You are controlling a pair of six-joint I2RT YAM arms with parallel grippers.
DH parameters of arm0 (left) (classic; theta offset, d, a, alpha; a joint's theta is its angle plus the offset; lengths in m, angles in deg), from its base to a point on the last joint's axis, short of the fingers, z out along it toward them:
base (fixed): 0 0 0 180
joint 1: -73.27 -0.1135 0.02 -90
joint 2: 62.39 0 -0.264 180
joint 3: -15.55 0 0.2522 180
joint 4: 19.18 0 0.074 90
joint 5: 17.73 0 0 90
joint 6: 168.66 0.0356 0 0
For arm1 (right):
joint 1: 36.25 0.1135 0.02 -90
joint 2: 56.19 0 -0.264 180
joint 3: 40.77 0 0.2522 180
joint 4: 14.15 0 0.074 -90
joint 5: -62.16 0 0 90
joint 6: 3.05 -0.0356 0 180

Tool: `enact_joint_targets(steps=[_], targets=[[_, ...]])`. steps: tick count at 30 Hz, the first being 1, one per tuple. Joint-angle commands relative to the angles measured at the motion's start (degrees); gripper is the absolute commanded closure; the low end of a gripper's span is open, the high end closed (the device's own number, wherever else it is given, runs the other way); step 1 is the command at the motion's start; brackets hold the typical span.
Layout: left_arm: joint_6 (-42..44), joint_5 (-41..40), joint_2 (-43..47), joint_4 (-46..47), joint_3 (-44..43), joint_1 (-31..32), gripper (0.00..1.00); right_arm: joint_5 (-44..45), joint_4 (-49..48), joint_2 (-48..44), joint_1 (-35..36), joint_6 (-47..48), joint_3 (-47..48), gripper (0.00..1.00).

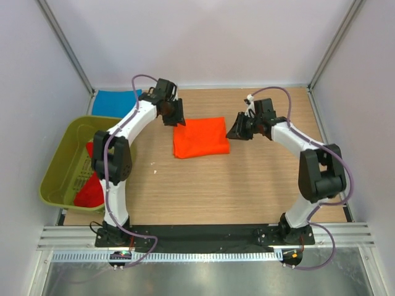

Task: Fold and stack the t-shirts
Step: Fold the tshirt

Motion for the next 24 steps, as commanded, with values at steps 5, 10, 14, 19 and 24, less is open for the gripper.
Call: enact_joint_targets(steps=[5,10,14,19,24], targets=[[1.2,4.4,-13.2,5.0,-8.9,-5.0,0.61,-6.6,-5.9,14.9,2.2,-0.9,9.8,0.74],[-0.4,12.9,-19.7,10.2,-13.4,-8.9,0.62,-5.5,-7.0,20.2,2.1,1.2,8.7,0.74],[-1.0,16.0,-20.0,12.8,-13.5,-9.4,0.61,-4.1,-7.5,20.1,1.8,3.1,7.0,0.74],[-1.4,17.3,-16.9,12.5,-12.4,-9.4,0.58,-4.4,-4.3,16.9,1.0,3.4,9.6,0.73],[-0.1,11.8,-10.1,4.9,-12.5,-9.3,0.56,-6.6,-1.3,14.5,2.3,2.6,13.1,0.71]])
